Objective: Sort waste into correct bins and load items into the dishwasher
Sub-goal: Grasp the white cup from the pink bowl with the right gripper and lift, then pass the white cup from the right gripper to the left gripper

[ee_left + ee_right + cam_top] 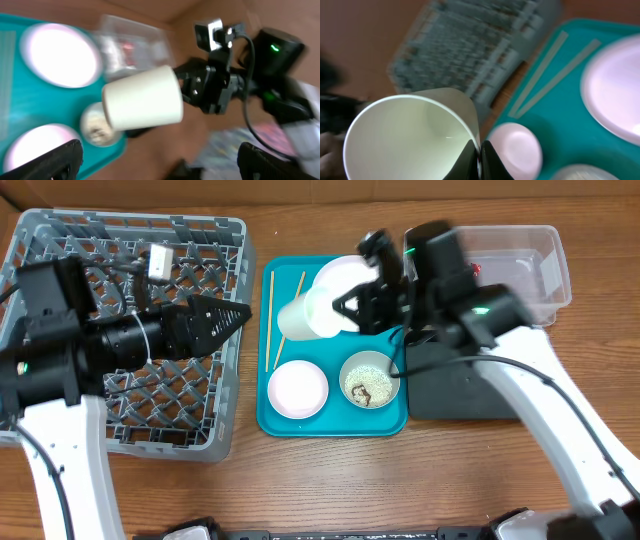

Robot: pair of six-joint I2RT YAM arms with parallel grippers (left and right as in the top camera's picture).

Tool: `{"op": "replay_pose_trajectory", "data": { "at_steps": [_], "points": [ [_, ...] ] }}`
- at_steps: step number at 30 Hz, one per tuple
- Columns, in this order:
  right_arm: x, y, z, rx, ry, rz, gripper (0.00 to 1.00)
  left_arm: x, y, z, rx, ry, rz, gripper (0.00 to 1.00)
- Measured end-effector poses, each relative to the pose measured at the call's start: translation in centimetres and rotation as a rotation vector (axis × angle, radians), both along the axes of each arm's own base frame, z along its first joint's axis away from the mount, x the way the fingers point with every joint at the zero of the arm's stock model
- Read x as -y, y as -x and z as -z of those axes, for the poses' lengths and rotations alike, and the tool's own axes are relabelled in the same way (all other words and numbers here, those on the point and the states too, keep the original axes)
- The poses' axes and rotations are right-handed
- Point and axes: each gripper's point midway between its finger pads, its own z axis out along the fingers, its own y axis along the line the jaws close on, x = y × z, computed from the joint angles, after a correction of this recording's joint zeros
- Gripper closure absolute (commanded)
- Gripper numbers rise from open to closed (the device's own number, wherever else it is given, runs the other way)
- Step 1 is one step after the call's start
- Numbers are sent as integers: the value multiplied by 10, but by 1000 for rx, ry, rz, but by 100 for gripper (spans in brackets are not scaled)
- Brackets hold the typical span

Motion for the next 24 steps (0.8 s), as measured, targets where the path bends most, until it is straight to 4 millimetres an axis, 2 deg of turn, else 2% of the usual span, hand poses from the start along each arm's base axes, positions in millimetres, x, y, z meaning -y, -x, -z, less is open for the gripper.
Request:
{"op": "replay_pose_trajectory", "data": {
  "at_steps": [4,7,14,16,19,24],
  "points": [
    [-14,28,-45,72,-187,-210,96,19,12,-20,81,161,164,0],
    [-22,44,-63,98,-279,-331,96,25,20,-33,133,220,223,0],
    [-27,52,-93,179,-383,-424,96,46,37,-45,141,301,329,4],
    [-27,52,-98,189,-396,-432,96,49,40,-46,140,307,344,11],
    [-28,52,-102,192,-409,-437,96,53,42,-46,148,309,364,29],
    [-28,54,-104,177,-417,-441,96,55,44,-46,152,307,375,38]
  ]
}}
